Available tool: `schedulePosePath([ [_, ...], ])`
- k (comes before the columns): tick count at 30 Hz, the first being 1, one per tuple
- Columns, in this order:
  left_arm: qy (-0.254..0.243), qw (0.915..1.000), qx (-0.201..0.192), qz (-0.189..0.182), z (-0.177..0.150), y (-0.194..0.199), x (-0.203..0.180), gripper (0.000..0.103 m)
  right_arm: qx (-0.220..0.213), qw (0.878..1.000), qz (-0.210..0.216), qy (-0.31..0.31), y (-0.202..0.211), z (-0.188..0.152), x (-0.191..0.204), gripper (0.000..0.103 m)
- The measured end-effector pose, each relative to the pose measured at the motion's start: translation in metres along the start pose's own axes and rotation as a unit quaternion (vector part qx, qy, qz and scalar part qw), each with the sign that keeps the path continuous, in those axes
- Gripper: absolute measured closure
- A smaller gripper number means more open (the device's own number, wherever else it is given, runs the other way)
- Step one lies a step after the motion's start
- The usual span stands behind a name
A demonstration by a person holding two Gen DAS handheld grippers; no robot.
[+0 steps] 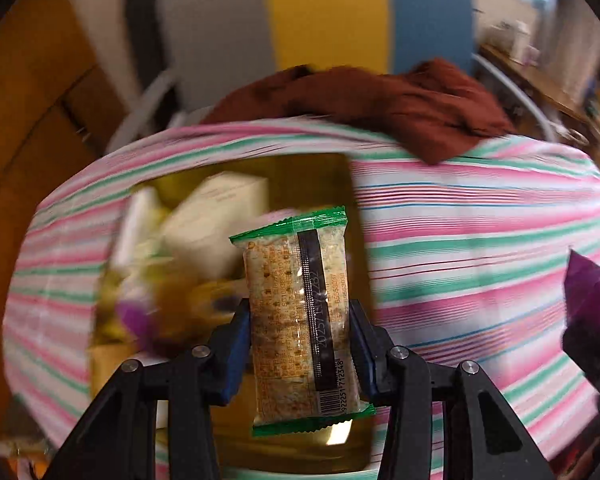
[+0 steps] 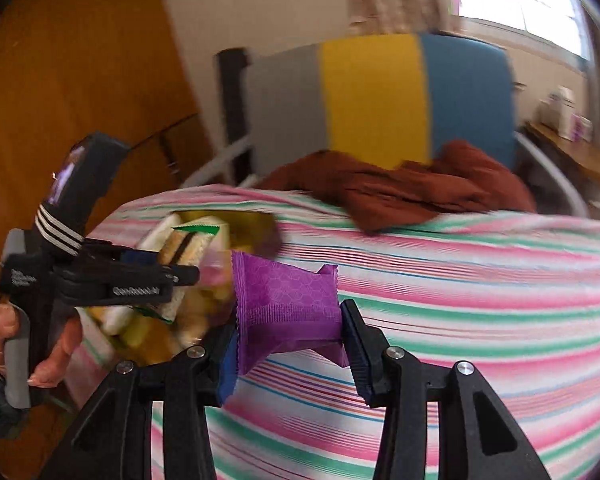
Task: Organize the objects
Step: 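Release the cracker pack and the sachet into the gold tray with both tools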
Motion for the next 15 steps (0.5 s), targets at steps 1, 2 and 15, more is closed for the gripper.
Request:
schedulePosePath([
  [1,0.009,0.9999,0.004,0.010,-0.002,-0.005,0.013,0.057,0.004,1.000,0.011,0.007,-0.010,0.004,0.016,0.057],
  [2,0.024,0.9993,0.004,0.028,-0.006,-0.010,0.034,0.057,0.008,1.000,0.021,0.013,-0.019,0.007,0.030,0.057],
  [15,0.077,0.9905,-0.030,0.110,-0.034,-0.021,0.119,0.026,0.048,0.995,0.025,0.088,-0.091,0.020,0.129,0.051],
])
Point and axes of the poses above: each gripper's, at about its wrist camera, not at the fingertips, and y roughly against the way its jaws point, x to its left, z to its top, the point moved 3 cm from there along -y, roughly the way its jaws point, and after that the axes turned 1 degree about -x, right-handed, at the moved point
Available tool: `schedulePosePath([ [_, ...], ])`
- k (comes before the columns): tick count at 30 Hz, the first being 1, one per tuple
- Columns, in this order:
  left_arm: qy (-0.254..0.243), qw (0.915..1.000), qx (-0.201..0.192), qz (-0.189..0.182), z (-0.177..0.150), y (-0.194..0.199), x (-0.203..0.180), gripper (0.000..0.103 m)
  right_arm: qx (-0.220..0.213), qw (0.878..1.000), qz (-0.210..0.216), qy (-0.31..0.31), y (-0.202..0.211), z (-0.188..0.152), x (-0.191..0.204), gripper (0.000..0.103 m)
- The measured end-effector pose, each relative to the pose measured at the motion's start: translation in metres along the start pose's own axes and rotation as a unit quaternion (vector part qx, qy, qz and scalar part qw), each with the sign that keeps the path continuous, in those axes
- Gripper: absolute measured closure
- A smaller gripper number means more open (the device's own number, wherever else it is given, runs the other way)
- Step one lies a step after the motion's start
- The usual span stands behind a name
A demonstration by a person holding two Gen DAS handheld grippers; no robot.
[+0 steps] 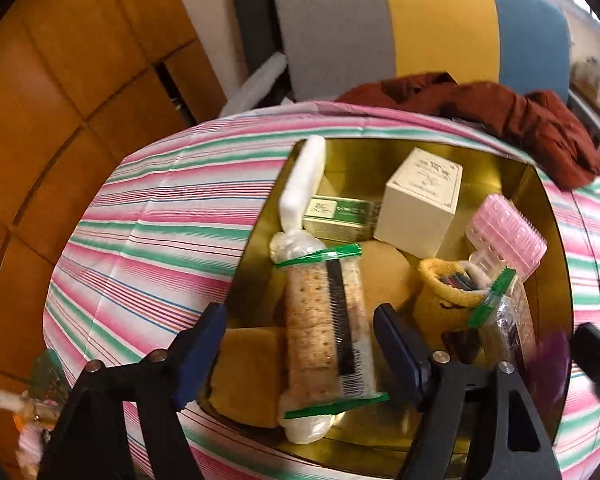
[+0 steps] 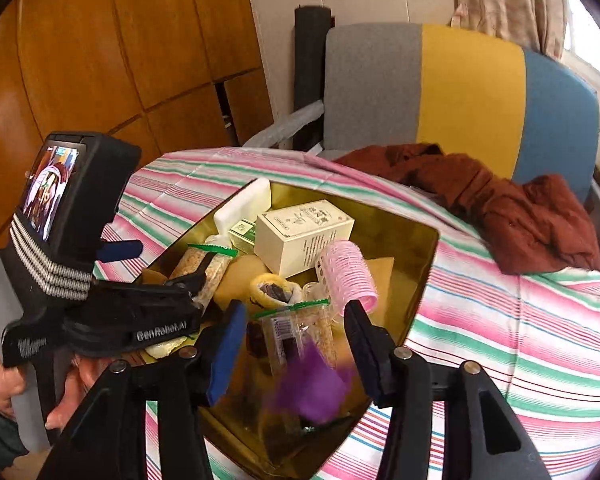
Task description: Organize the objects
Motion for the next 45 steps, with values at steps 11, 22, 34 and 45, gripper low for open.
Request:
schedulePosePath([
  [11,0.015,0.9972,-0.049,-0.055,-0.041,0.059,-0.006,0.016,-0.062,0.993,-0.089,-0.040,0.068,-0.055,-0.027,0.046],
  [22,-0.004,0.9909,-0.110,-0.077,-0.057,0.120,-0.026,0.007,-0.039,0.990,-0.105,-0.090,0.099,-0.114,-0.053,0.046],
  [34,0.038,0.9875,-0.147,-0.041,-0.068,0.153,0.026,0.000,-0.115,0.985,-0.131,-0.005,0.112,-0.045,0.043,0.045],
  [45,0.044,0.9868,-0.151,-0.038,-0.065,0.150,0.052,0.000,-0.094,0.986,-0.125,-0.049,0.085,-0.023,0.059,0.045],
])
Point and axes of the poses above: each gripper's, at about its wrist camera, not at the fingertips, and y roughly against the way its jaws point, x to its left, z to its top, the point moved 3 cm from there along -y, roughly the way its jaws point, and after that the axes turned 1 degree about -x, right-handed, at the moved point
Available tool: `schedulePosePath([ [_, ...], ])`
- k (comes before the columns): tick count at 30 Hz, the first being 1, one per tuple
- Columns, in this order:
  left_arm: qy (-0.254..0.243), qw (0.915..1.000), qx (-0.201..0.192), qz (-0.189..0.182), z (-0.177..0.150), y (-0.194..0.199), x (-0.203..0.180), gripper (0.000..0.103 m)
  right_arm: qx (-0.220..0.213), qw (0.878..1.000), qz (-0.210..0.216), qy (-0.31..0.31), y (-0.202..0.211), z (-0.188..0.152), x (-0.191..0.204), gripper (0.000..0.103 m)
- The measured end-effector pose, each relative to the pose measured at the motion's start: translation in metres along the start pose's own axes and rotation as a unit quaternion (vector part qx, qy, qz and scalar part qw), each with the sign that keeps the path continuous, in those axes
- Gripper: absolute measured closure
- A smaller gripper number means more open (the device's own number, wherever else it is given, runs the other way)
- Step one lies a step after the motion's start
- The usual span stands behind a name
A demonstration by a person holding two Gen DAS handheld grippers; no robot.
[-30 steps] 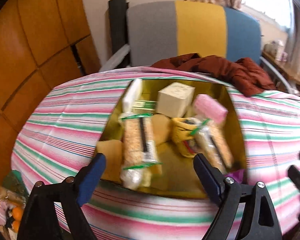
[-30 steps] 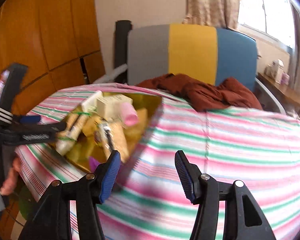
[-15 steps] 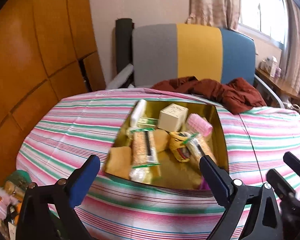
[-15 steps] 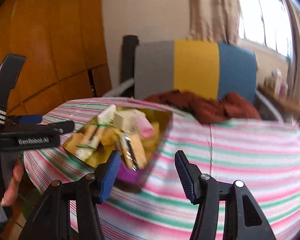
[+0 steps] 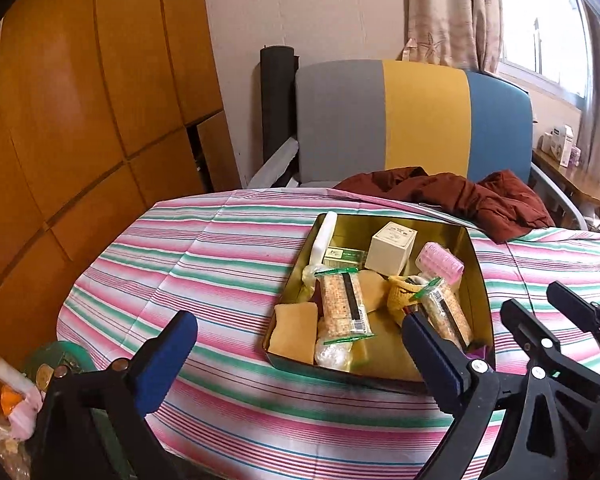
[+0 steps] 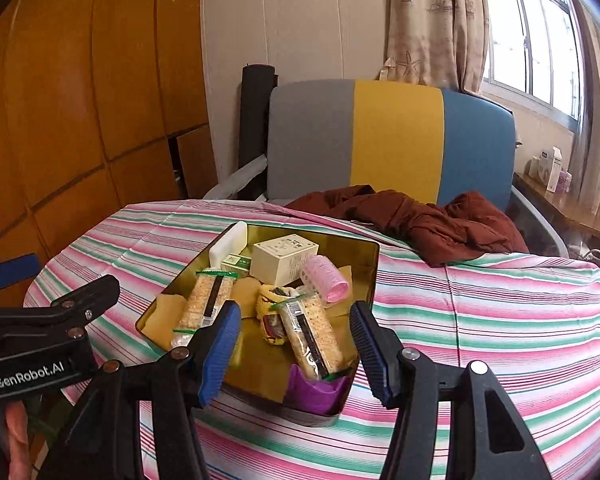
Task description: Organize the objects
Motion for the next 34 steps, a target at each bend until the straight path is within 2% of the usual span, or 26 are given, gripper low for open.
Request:
schedulePosePath([
  [8,0.012,0.9995,-0.001,-0.029,0.007,0.001,0.001,0.000,0.005,1.000,0.000,-0.003,-0.007,0.001,0.003,0.045],
  [21,0.011,0.9996,-0.026,0.009,0.019,0.003,0.005,0.000,0.009,1.000,0.003,-0.011,-0.015,0.002,-0.003,0.046],
  [31,0.010,0.9996,-0.024,0.009,0.020,0.000,0.007,0.000,0.009,1.000,0.004,-0.012,-0.018,0.003,-0.003,0.046],
  [34,0.009,0.9992,-0.033,0.021,0.021,0.001,0.009,0.000,0.008,1.000,0.003,-0.011,-0.018,0.003,-0.002,0.046],
])
Point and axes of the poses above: each gripper's, at about its wrist camera, not at the fingertips, and y roughly against the way its jaws point, x to its left, z to its top, the point moved 3 cm from there along -y, roughly the way its jaws point, and after that the axes turned 1 degree about -x, right-handed, at the moved point
